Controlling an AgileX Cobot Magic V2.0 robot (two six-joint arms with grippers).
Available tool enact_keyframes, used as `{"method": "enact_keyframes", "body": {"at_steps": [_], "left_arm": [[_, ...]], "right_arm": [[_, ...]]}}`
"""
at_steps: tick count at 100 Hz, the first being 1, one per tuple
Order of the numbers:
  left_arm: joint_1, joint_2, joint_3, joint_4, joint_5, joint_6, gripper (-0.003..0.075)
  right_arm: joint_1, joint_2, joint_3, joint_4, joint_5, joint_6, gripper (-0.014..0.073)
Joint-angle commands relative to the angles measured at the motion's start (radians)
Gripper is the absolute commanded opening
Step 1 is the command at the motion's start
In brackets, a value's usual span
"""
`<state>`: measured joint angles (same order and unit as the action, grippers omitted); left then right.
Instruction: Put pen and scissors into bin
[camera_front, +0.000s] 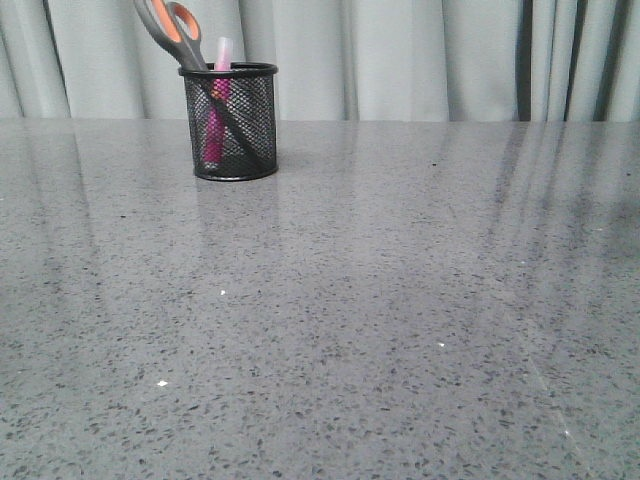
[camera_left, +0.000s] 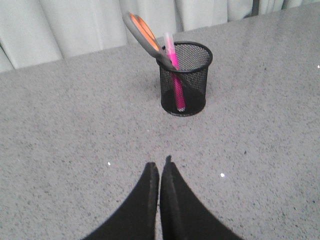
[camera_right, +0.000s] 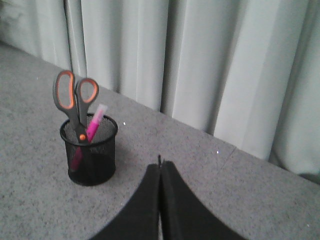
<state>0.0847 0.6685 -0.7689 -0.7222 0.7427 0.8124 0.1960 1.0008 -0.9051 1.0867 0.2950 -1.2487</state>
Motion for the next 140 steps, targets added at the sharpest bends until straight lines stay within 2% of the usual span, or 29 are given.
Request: {"method": "enact_keyframes", "body": {"at_steps": [1, 16, 29, 46, 60, 72, 87, 140], "left_arm": [[0.003, -0.033, -0.027, -0.044, -0.082, -0.002, -0.0022], [0.003, -0.108, 0.022, -0.059, -0.157, -0.002, -0.0022], [0.003, -0.204, 0.131, -0.083, -0.241, -0.001, -0.0022], [0.003, -0.389, 0.318, -0.099, -0.34, 0.0, -0.0022], [0.003, -0.571, 0.445, -0.14, -0.412, 0.0, -0.0022], [0.003, -0.704, 0.519, -0.143, -0.413, 0.0, -0.0022], [0.003, -0.68, 0.564, -0.221, -0.408, -0.004, -0.0022], [0.003, -0.68, 0.576, -0.267, -0.43, -0.004, -0.0022]], "right_arm": [[-0.036, -0.068, 0.027, 0.001, -0.001, 0.005, -0.0075], [-0.045, -0.157, 0.135, 0.007, -0.015, 0.007, -0.0075], [-0.045, -0.269, 0.255, 0.03, -0.096, 0.007, -0.0075], [-0.045, -0.457, 0.43, 0.124, -0.19, 0.007, -0.0075], [-0.045, -0.631, 0.581, 0.142, -0.283, 0.007, -0.0075], [-0.045, -0.763, 0.685, 0.142, -0.354, 0.007, -0.0075], [-0.045, -0.842, 0.735, 0.142, -0.446, 0.007, -0.0076], [-0.045, -0.846, 0.767, 0.17, -0.405, 0.007, -0.0076]]}}
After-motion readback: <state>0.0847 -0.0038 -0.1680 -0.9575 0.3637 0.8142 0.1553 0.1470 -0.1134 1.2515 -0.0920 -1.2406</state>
